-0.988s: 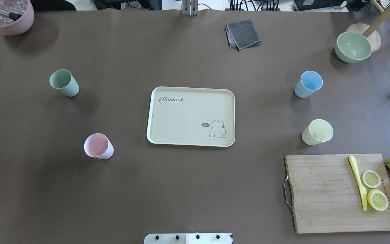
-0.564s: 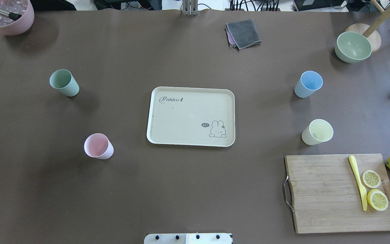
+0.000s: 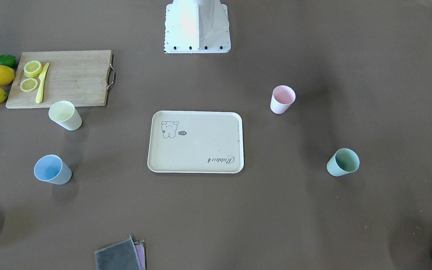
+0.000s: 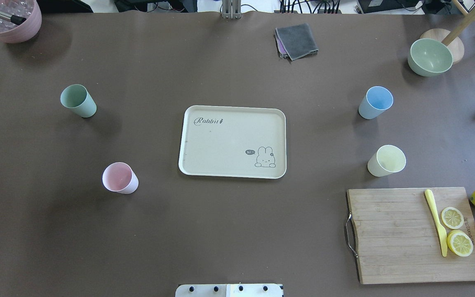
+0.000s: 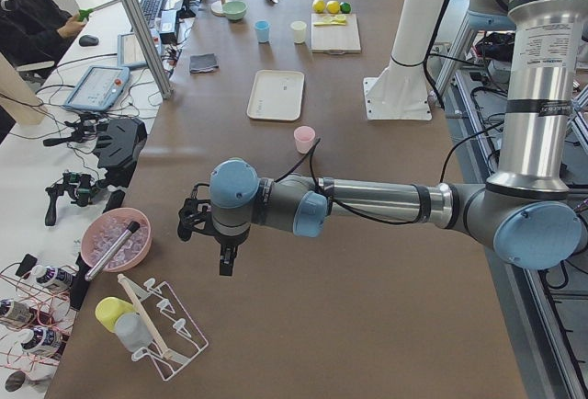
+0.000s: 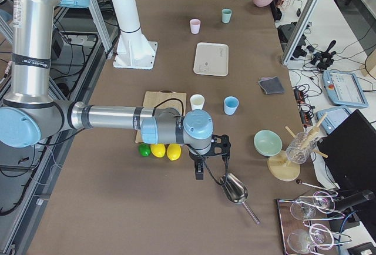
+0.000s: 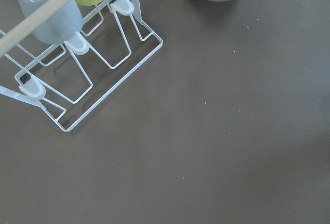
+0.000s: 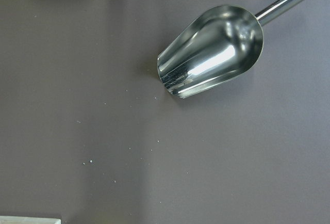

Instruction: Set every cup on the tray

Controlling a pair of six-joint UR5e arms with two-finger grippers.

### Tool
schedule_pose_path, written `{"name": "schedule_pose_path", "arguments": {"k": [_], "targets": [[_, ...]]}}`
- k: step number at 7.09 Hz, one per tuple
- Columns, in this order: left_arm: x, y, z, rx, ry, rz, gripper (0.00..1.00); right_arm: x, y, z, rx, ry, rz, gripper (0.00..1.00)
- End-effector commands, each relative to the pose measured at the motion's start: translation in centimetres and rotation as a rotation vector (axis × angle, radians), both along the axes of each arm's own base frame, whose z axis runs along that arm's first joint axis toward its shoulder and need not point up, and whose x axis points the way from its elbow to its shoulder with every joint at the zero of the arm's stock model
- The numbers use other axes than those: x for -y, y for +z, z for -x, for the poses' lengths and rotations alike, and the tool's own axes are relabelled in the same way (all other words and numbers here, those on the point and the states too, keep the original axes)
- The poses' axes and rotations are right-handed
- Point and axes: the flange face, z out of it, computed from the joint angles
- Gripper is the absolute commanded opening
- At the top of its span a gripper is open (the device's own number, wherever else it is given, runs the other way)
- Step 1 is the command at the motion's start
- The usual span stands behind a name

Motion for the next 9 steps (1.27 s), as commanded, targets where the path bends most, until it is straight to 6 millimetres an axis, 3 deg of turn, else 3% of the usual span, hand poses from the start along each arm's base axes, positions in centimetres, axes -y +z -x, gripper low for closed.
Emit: {"name": "schedule_pose_path", "arguments": {"k": [1,4,7,8,9], "targets": [[-0.1,0.2,0.0,-0.001,0.0,0.004,0.98,0.0,-0.1,0.0,0.002,0.0,-0.001,1.0],[0.0,0.1,-0.1,-0.001,0.001,0.002,0.98,0.6,-0.9,0.0,0.003,0.0,-0.021,1.0],[0.9,-3.0,-0.8,-0.037,0.025,-0.081,0.98,4.2,-6.7,0.5,0.026,-0.01,-0.136,1.0],[2.7,-5.8,-4.0,-0.047,0.091,-0.187,0.98,4.3,-7.7,0.8,0.034,0.013,-0.132,1.0],[2.6,-5.8,-6.4,-0.051,0.135,-0.293,0.98,4.3,-7.1,1.0,0.054,0.045,-0.087,1.0]]}}
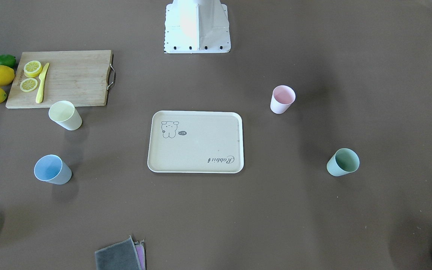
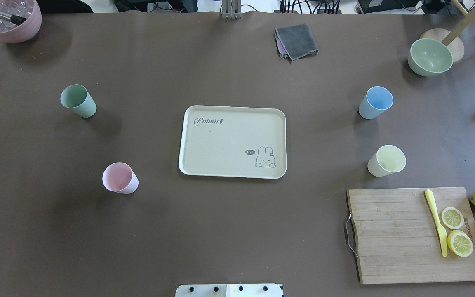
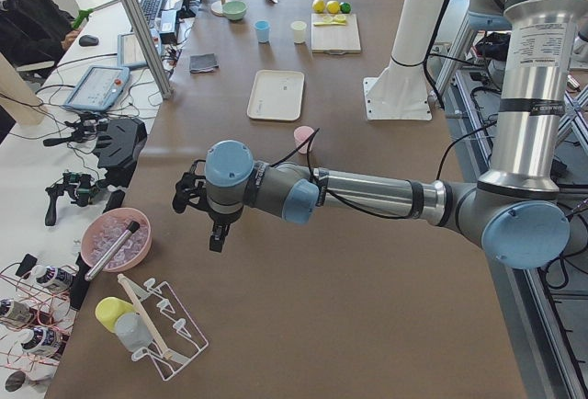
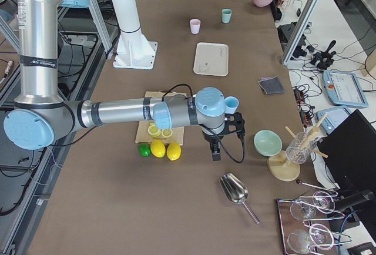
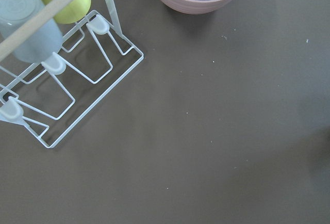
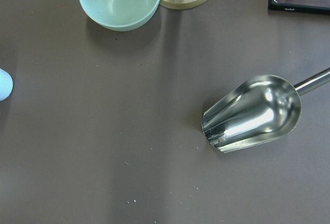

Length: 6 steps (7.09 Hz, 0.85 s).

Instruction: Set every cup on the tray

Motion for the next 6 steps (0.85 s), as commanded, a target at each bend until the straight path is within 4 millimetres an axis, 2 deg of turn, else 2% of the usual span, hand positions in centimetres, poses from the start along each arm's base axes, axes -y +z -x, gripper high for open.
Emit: {"name": "schedule_pose_path", "arguments": {"k": [1,3,4,5,6], "targets": [[0.5,-0.4,-3.8,-0.034,0.063,-0.141,0.98,-0.5,-0.3,0.6,0.064,0.019,-0.002,1.0],[1.5,-1.9,-6.7,-0.089,0.023,-0.041,0.98,-1.4,-0.4,1.2,0.077,0.002,-0.115,1.0],[3.0,-3.2,-8.5,-0.093,0.032,-0.041,0.98,-1.7,-0.1,1.4,0.079,-0.004,-0.127,1.0],[4.0,-4.9,-9.4,-0.094,0.054,-0.08,0.98,-1.1,-0.4,2.8,0.078,-0.023,-0.119,1.0],[4.1,-4.9,-12.8,-0.103,0.087,-0.042,0.98,-0.8,-0.8,4.1,0.091,-0.029,-0.099,1.0]]}}
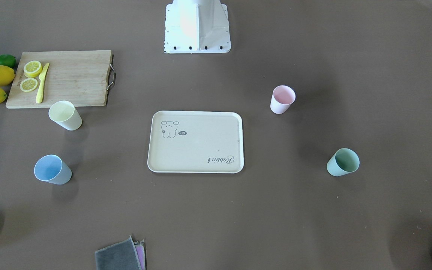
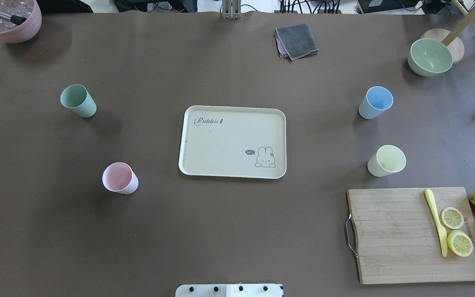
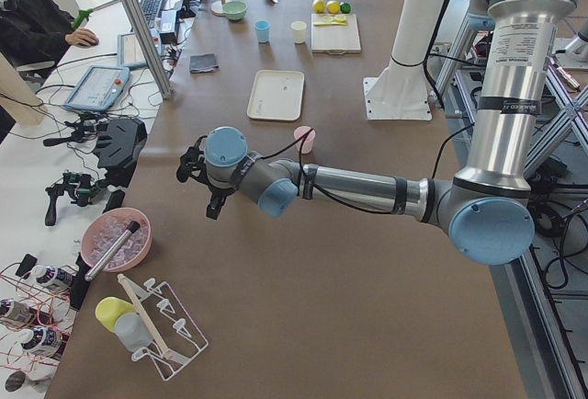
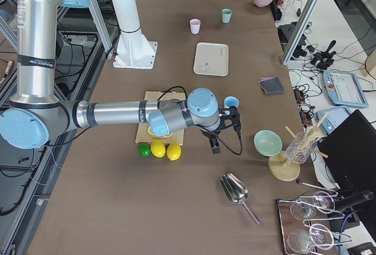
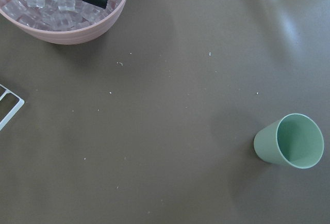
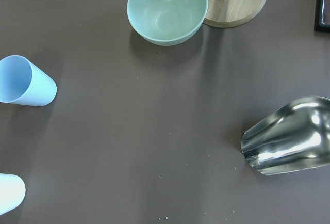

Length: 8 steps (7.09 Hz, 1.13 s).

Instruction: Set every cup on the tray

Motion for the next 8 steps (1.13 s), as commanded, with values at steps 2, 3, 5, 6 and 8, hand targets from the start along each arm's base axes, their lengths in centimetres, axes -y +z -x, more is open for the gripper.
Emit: {"name": "schedule_pose_path", "arguments": {"k": [2,3,5,6,8], "targets": [[1.5,-5.6,-5.5,-0.076,-0.046,0.093,0.98,1.7,-2.1,3.6,0.021,0.032,0.055,1.0],[-0.1,-10.4,-9.7,-0.08,-0.127,0.119,0.98,1.5,-2.1,4.3,0.026,0.046,0.084,1.0],[-5.2,-16.1,-19.7,-0.113,-0.139,0.159,0.98,2.0,-3.1,7.7,0.0,0.096,0.152,1.0],[-7.3,-17.2,-23.3,-0.105,-0.141,0.154,0.98,2.0,-2.8,9.8,-0.026,0.086,0.169,1.0],[-9.8,-17.6,-27.0,-0.101,-0.106,0.162,0.98,1.3,-4.5,12.7,-0.01,0.068,0.193,1.0]]}}
